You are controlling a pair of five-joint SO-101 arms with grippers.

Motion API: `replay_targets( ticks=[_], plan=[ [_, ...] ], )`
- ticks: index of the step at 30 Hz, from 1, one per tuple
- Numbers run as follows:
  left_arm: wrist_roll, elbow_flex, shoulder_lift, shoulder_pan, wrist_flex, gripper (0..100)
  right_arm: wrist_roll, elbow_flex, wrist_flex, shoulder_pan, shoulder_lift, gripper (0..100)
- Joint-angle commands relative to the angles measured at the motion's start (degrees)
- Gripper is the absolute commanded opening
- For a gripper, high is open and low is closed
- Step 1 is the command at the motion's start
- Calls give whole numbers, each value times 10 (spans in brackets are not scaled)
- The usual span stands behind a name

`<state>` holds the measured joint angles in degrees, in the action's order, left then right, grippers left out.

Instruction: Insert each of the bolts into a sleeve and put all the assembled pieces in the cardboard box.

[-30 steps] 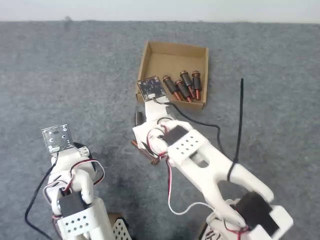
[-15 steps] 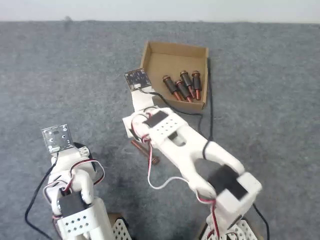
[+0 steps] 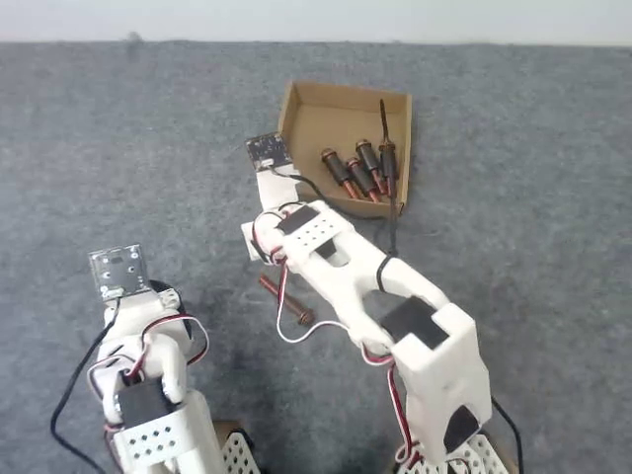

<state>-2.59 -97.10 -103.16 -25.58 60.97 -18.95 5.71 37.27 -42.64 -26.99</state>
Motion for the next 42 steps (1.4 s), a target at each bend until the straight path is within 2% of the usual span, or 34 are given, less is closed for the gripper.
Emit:
replay_targets(
  ticks=[1,3,7,10,15,20,26,34,42],
  plan=[
    [7,6,-11,5,4,15,-9,-34,5,19,-10,154],
    [7,6,-11,5,4,15,-9,-36,6,18,-17,124],
    [7,6,-11,5,4,15,-7,-36,6,18,-17,1],
    [7,6,-11,5,4,15,-7,-44,36,21,-17,25],
    [7,6,-10,5,4,15,-7,-109,169,34,-7,6],
    [7,6,-10,5,4,15,-4,-142,323,77,65,6],
    [7,6,-10,5,4,15,72,-134,434,158,162,6],
    [7,6,-10,5,4,15,74,-8,411,232,233,6],
    [7,6,-10,5,4,15,75,206,276,287,374,6]
  ],
)
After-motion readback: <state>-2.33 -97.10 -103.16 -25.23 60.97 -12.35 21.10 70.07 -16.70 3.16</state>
